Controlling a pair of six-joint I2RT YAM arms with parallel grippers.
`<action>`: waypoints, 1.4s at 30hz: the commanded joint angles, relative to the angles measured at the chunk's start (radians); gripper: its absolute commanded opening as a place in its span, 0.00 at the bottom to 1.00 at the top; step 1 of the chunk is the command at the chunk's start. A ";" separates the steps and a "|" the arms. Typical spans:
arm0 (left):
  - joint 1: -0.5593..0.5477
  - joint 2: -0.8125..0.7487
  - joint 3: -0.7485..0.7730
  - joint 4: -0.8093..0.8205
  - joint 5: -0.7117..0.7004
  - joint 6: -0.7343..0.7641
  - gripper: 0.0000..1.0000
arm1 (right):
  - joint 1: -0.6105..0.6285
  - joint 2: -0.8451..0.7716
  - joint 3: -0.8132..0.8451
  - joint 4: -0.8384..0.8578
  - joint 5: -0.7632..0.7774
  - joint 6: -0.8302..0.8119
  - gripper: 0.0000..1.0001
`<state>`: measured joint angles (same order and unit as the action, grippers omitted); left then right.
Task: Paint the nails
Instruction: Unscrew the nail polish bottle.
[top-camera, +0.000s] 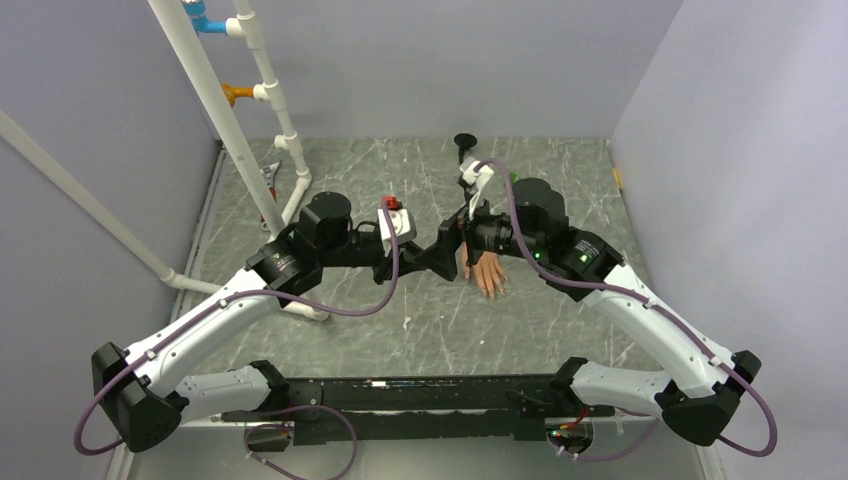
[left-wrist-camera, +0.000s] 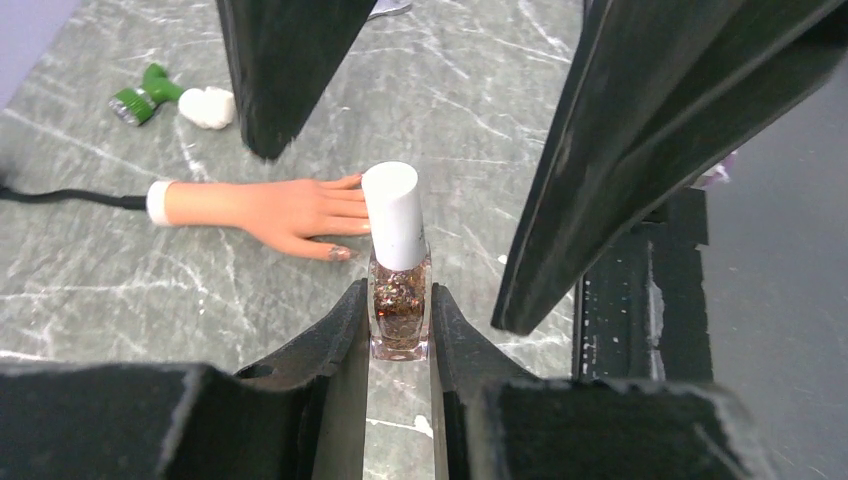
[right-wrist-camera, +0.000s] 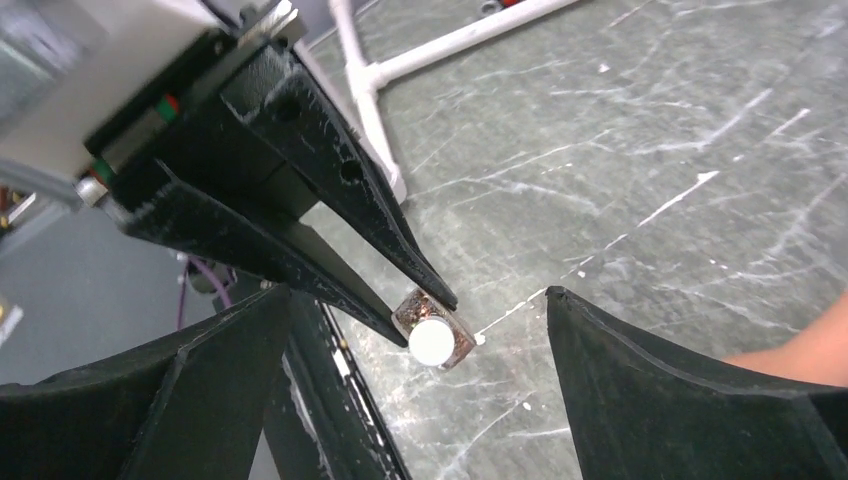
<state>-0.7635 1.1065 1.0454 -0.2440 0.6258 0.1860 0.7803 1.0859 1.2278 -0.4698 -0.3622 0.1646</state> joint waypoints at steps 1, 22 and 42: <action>-0.002 0.003 0.036 0.058 -0.091 -0.020 0.00 | 0.002 -0.010 0.076 -0.022 0.168 0.119 1.00; -0.002 -0.018 0.029 0.064 -0.225 -0.017 0.00 | 0.000 0.074 0.164 -0.080 0.268 0.349 0.73; -0.003 -0.014 0.029 0.068 -0.221 -0.020 0.00 | 0.000 0.207 0.275 -0.230 0.210 0.338 0.44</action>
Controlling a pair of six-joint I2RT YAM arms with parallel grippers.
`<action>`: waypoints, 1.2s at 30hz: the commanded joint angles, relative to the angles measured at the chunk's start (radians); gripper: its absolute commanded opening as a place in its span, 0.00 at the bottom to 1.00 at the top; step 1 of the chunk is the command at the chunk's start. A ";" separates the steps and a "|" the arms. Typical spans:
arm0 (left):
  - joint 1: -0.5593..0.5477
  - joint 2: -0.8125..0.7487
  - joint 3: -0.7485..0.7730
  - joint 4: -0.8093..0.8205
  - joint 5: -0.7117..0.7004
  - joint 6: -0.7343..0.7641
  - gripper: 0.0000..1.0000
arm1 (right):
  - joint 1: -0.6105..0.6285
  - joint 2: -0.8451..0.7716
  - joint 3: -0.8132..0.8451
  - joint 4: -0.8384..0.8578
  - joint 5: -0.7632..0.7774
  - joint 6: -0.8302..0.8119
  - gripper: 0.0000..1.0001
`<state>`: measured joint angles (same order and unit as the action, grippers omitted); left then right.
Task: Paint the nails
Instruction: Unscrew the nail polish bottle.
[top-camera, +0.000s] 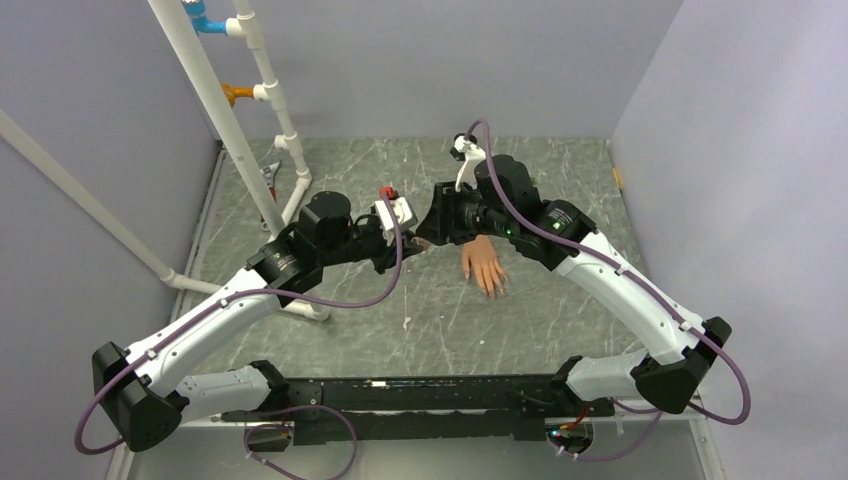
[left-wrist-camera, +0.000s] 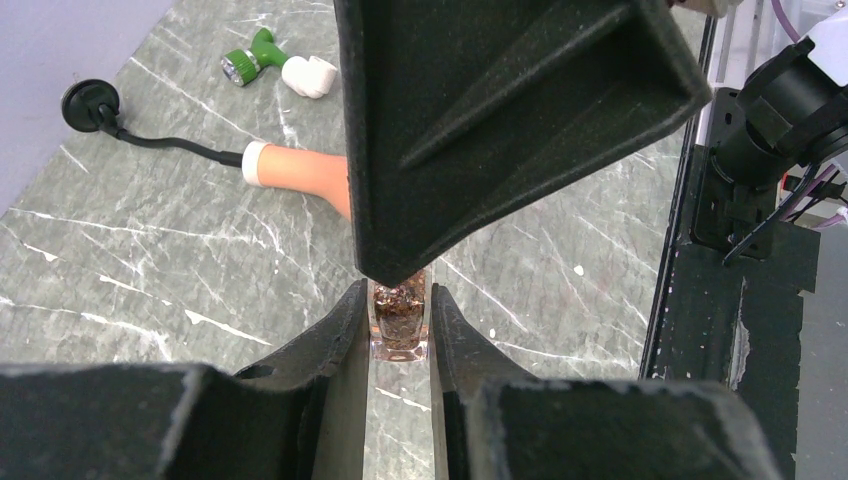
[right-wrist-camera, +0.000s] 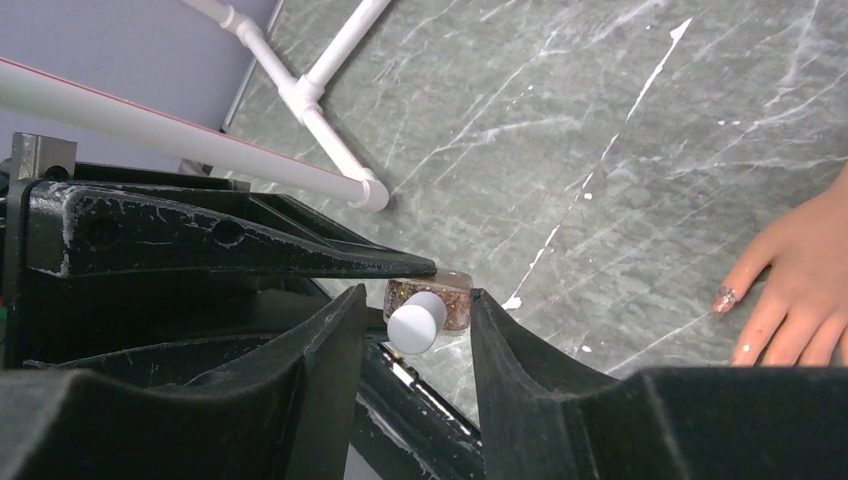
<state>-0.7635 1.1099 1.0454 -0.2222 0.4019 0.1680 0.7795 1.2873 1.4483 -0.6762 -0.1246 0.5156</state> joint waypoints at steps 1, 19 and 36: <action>-0.003 -0.019 0.027 0.045 0.003 -0.002 0.00 | 0.001 0.004 0.051 -0.022 -0.027 -0.012 0.43; -0.003 -0.031 0.024 0.056 0.040 -0.014 0.00 | 0.001 -0.041 -0.028 0.044 -0.145 -0.164 0.03; 0.013 -0.019 0.025 0.067 0.151 -0.037 0.00 | 0.002 -0.221 -0.273 0.309 -0.346 -0.402 0.00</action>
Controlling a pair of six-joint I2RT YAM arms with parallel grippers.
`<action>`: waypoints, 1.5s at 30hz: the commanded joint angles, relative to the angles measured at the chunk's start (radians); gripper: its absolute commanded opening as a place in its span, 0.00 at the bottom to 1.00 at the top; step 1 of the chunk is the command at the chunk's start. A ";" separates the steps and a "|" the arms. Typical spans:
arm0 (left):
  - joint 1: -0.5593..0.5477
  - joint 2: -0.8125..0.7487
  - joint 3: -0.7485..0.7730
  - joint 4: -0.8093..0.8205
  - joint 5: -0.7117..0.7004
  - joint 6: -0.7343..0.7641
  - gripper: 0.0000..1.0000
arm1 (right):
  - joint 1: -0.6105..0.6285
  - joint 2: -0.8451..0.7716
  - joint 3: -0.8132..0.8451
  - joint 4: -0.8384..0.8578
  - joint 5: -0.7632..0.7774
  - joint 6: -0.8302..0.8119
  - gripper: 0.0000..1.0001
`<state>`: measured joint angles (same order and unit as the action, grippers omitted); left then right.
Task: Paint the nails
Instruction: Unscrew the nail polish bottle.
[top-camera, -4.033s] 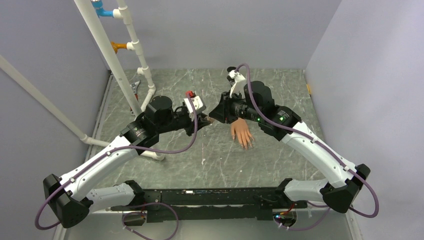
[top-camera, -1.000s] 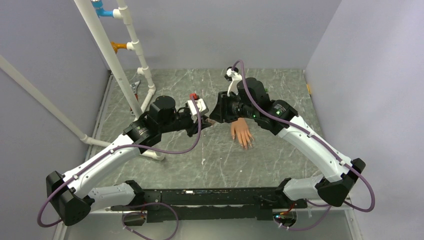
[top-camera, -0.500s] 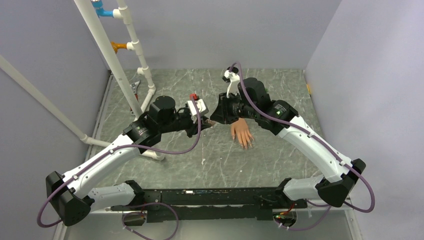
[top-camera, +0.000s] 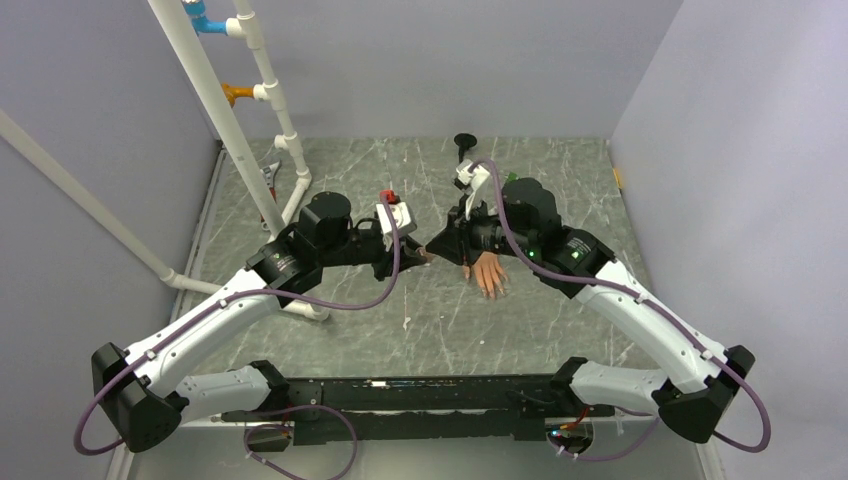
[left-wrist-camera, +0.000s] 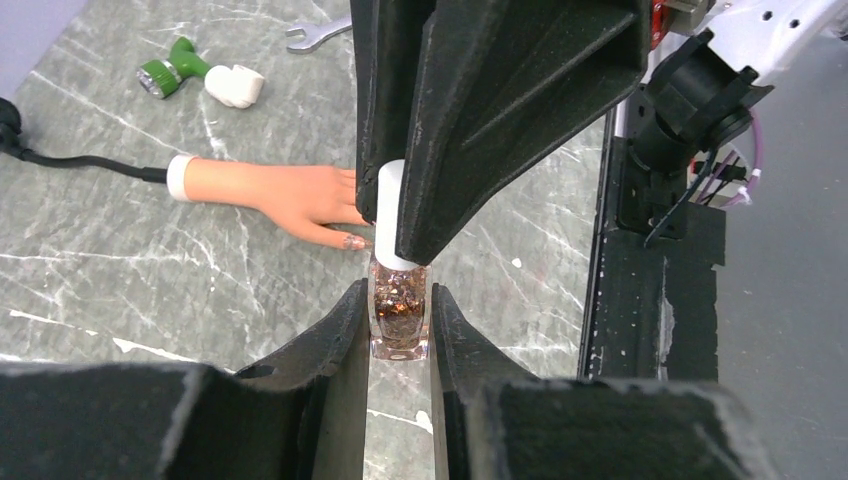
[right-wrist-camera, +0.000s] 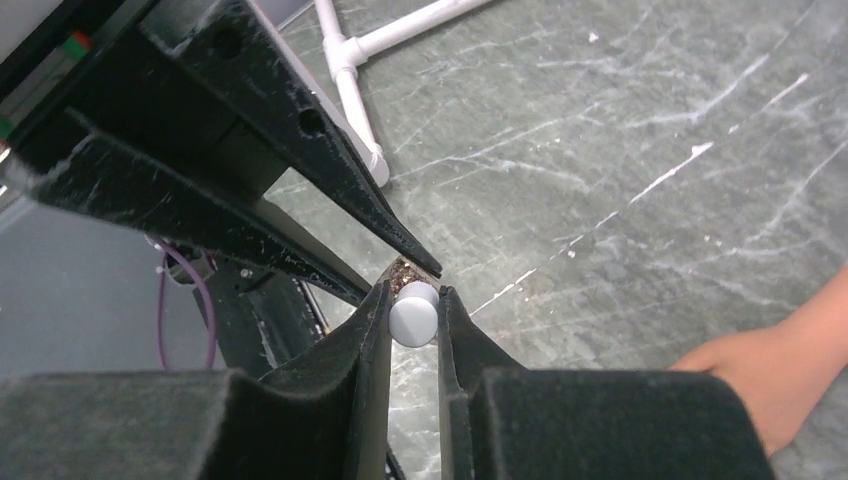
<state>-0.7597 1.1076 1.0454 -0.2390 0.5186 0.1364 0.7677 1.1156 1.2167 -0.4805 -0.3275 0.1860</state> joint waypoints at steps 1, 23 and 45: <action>0.010 -0.016 0.026 0.082 0.045 -0.003 0.00 | 0.013 -0.058 -0.051 0.122 -0.158 -0.088 0.00; 0.012 0.042 0.054 0.036 0.221 0.044 0.00 | 0.015 -0.119 -0.104 0.117 -0.253 -0.221 0.00; 0.012 0.047 0.047 0.047 0.147 0.030 0.00 | 0.015 -0.171 -0.070 0.108 -0.163 -0.187 0.00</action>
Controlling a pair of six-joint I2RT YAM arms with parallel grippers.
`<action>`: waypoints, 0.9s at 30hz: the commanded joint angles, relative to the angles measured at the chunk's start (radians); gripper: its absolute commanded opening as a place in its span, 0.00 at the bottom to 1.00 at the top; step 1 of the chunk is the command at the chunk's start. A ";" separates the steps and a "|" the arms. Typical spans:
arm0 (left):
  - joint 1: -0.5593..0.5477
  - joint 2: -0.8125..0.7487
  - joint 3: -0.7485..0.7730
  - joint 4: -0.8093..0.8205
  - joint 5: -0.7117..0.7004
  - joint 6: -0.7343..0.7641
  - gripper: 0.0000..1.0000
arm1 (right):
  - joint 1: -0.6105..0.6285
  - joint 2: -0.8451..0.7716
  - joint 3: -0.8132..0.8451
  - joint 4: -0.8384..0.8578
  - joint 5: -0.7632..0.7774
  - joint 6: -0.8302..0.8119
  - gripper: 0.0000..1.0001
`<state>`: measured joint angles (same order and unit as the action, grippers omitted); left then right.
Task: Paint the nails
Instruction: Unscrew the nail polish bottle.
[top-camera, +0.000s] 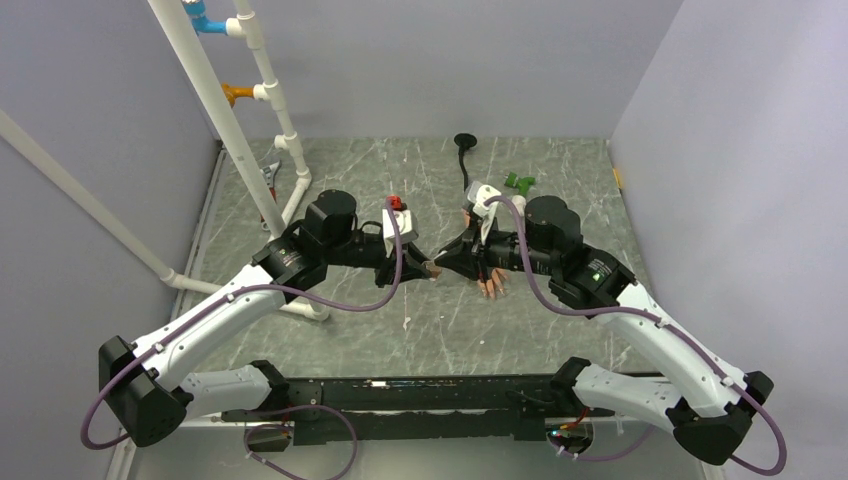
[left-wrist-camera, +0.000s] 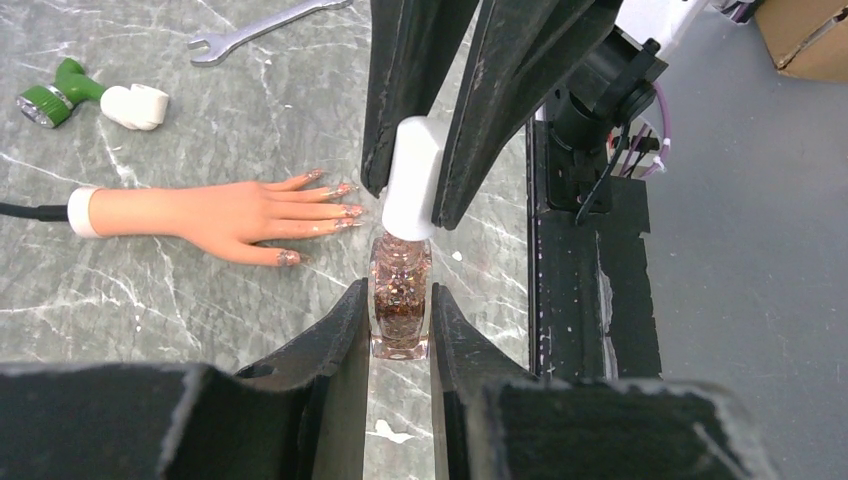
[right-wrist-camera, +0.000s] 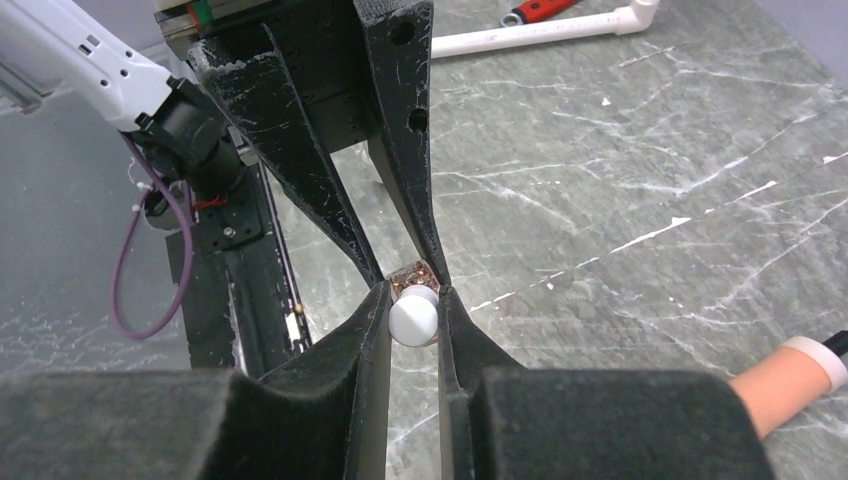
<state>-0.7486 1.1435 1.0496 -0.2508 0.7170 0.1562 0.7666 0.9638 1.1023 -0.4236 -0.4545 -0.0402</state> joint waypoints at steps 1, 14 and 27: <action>0.001 0.011 0.042 0.060 -0.051 0.010 0.00 | 0.015 -0.017 0.048 0.049 -0.036 0.039 0.00; 0.002 0.001 0.038 0.053 -0.099 0.023 0.00 | 0.015 -0.021 0.085 0.004 0.026 0.038 0.00; 0.002 0.001 0.045 0.036 -0.173 0.026 0.00 | 0.015 -0.077 0.085 -0.056 0.296 0.074 0.00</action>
<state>-0.7475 1.1435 1.0496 -0.2485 0.5888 0.1711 0.7795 0.9367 1.1923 -0.4881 -0.3172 -0.0154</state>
